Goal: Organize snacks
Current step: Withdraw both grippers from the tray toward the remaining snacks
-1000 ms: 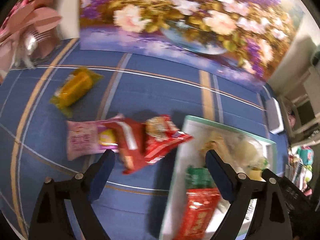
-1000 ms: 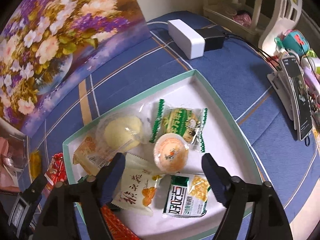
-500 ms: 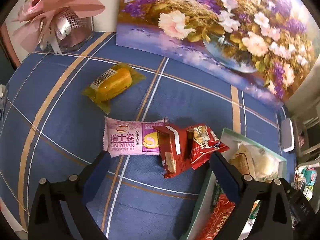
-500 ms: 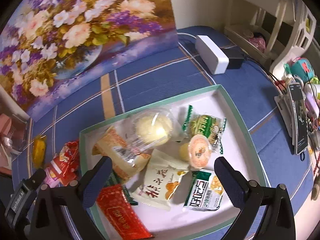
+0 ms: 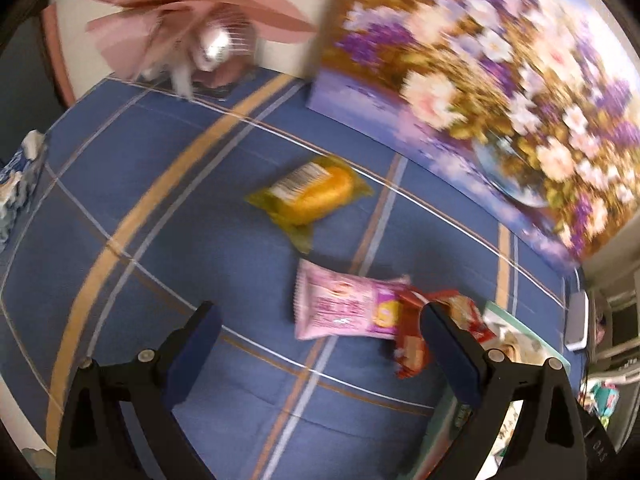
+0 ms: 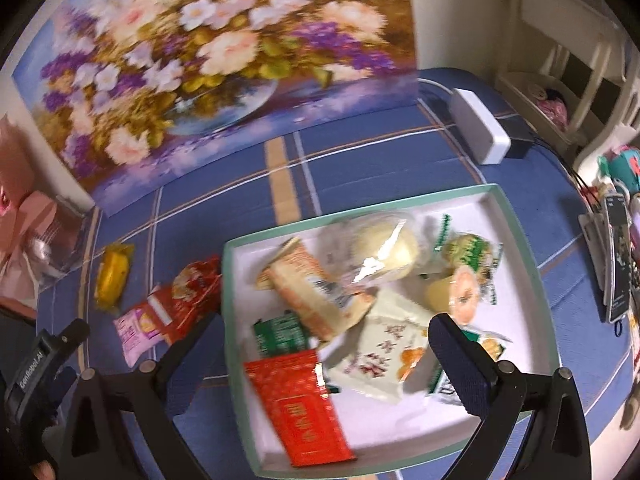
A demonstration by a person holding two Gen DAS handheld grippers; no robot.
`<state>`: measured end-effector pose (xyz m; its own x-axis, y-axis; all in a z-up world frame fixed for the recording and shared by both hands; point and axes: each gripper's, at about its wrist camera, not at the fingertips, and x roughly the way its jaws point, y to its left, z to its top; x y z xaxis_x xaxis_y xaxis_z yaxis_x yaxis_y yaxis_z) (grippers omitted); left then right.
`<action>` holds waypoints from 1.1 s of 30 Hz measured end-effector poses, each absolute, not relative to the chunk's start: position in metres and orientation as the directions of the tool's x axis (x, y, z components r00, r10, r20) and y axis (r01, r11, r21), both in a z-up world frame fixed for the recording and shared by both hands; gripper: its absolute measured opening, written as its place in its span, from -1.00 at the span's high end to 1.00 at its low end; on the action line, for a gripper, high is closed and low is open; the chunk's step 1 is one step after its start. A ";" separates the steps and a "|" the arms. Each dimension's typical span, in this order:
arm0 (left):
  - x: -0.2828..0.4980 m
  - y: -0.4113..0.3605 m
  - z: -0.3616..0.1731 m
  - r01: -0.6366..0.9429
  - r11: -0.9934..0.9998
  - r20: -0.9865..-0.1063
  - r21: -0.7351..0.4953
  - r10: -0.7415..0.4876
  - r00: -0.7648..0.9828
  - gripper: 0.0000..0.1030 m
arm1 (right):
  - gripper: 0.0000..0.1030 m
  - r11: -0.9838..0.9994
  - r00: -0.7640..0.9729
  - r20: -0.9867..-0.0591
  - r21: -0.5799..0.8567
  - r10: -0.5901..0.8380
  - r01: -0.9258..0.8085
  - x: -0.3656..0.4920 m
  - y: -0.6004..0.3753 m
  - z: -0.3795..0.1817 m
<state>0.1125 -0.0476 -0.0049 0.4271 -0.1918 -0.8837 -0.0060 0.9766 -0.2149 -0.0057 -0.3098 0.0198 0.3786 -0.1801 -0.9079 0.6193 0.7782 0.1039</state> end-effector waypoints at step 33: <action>0.137 0.010 -0.023 -0.068 0.980 -0.908 -0.186 -0.145 0.392 -0.93 | -1.00 0.867 0.428 -0.903 0.186 -0.034 0.462 0.049 -0.246 0.003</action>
